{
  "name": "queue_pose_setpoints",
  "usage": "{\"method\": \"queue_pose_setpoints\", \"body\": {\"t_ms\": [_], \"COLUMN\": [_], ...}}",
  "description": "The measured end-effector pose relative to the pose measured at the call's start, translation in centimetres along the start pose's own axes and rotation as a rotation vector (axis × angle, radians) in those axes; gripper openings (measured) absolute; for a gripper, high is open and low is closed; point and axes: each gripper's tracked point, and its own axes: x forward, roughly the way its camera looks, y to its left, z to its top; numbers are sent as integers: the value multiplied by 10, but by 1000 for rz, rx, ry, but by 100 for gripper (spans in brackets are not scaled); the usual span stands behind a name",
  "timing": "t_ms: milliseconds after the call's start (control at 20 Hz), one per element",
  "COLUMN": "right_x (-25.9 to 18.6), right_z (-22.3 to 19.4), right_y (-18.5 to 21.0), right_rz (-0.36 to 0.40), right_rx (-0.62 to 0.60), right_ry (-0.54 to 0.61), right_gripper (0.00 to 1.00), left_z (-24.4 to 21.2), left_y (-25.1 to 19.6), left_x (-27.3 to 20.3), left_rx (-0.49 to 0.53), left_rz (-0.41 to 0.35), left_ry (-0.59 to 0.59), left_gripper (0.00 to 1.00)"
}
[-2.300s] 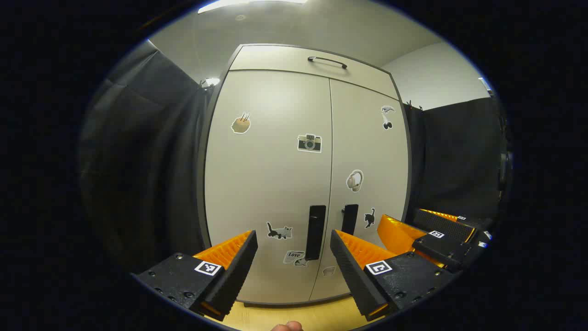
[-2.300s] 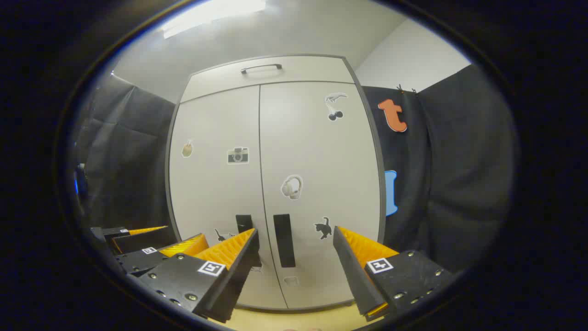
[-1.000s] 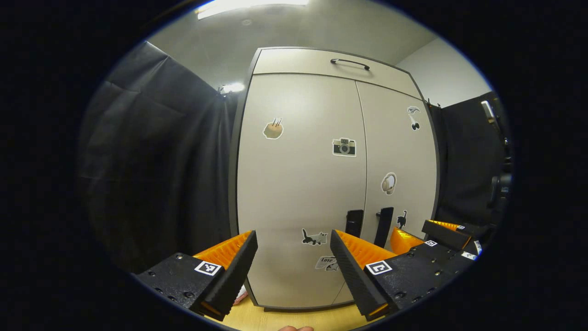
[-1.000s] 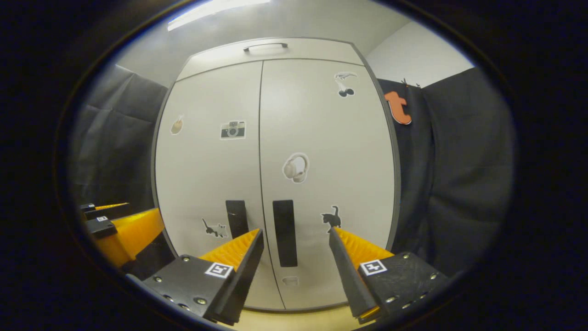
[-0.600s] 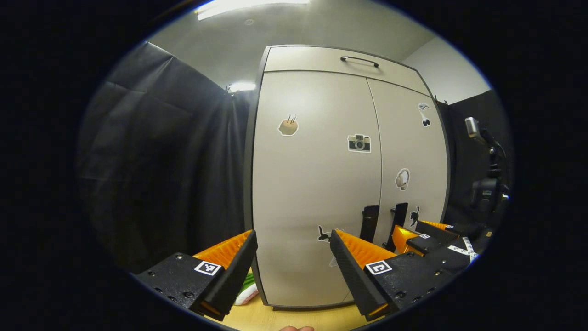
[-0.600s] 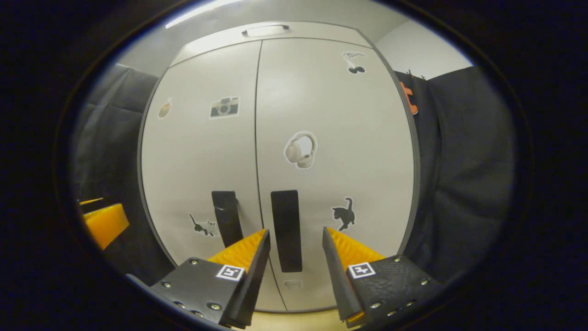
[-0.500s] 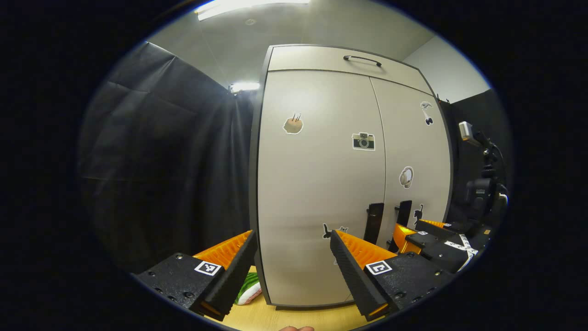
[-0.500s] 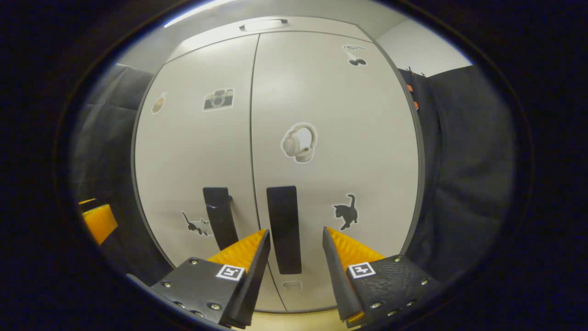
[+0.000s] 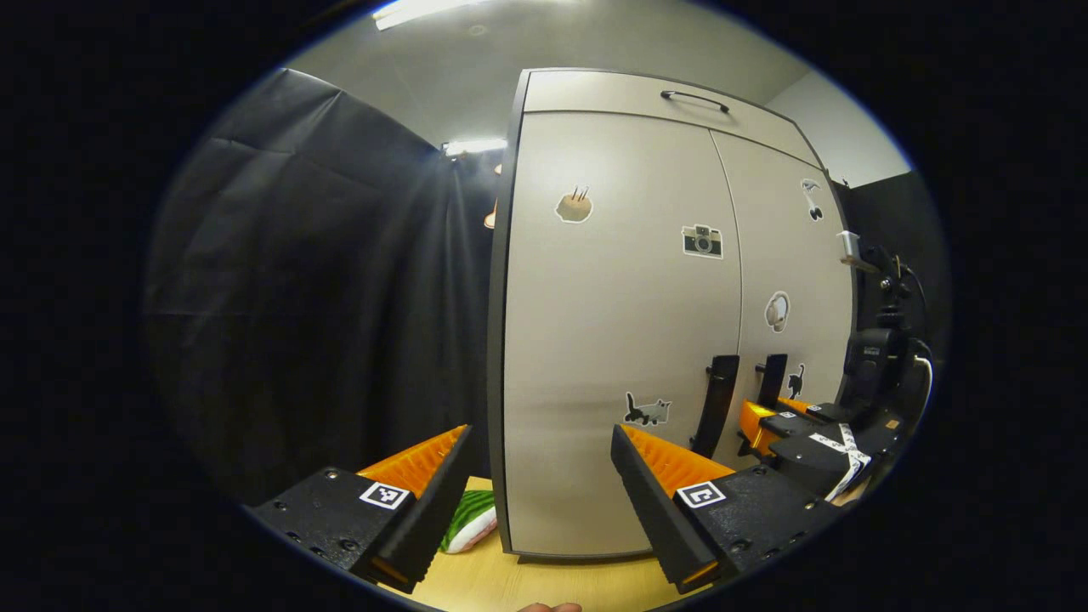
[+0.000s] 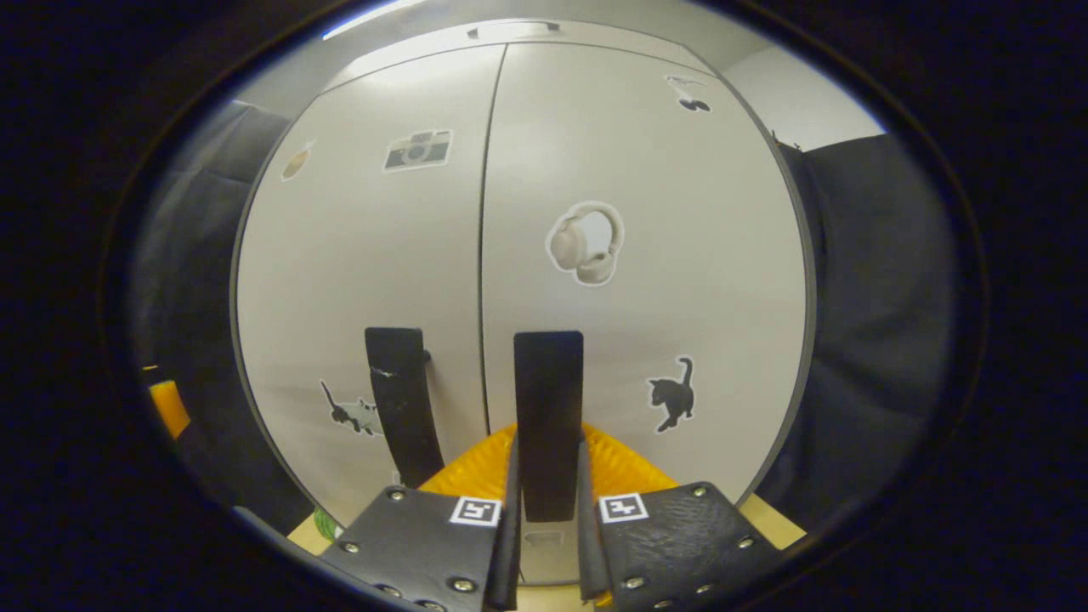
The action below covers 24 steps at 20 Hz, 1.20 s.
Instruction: Open the right door of the double-door shoe cabinet with the right hand, and open the left door with the left hand.
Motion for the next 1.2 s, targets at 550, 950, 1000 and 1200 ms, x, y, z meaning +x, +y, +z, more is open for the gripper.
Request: {"method": "queue_pose_setpoints", "body": {"t_ms": [550,950,1000,1200], "right_x": [-34,-59,-63,-78], "right_z": [8,9,9,8], "right_y": [-12,-38,-44,-68], "right_rz": [194,229,224,176], "right_rx": [32,0,6,-3], "right_ry": [-7,27,30,37], "right_gripper": [19,19,19,18], "left_z": [-11,-20,-22,-27], "left_y": [-25,-27,-25,-22], "left_x": [-7,-4,-3,2], "left_rx": [-8,7,11,18], "left_rz": [-54,-66,-66,-59], "left_ry": [28,48,53,68], "left_gripper": [98,98,98,98]}}
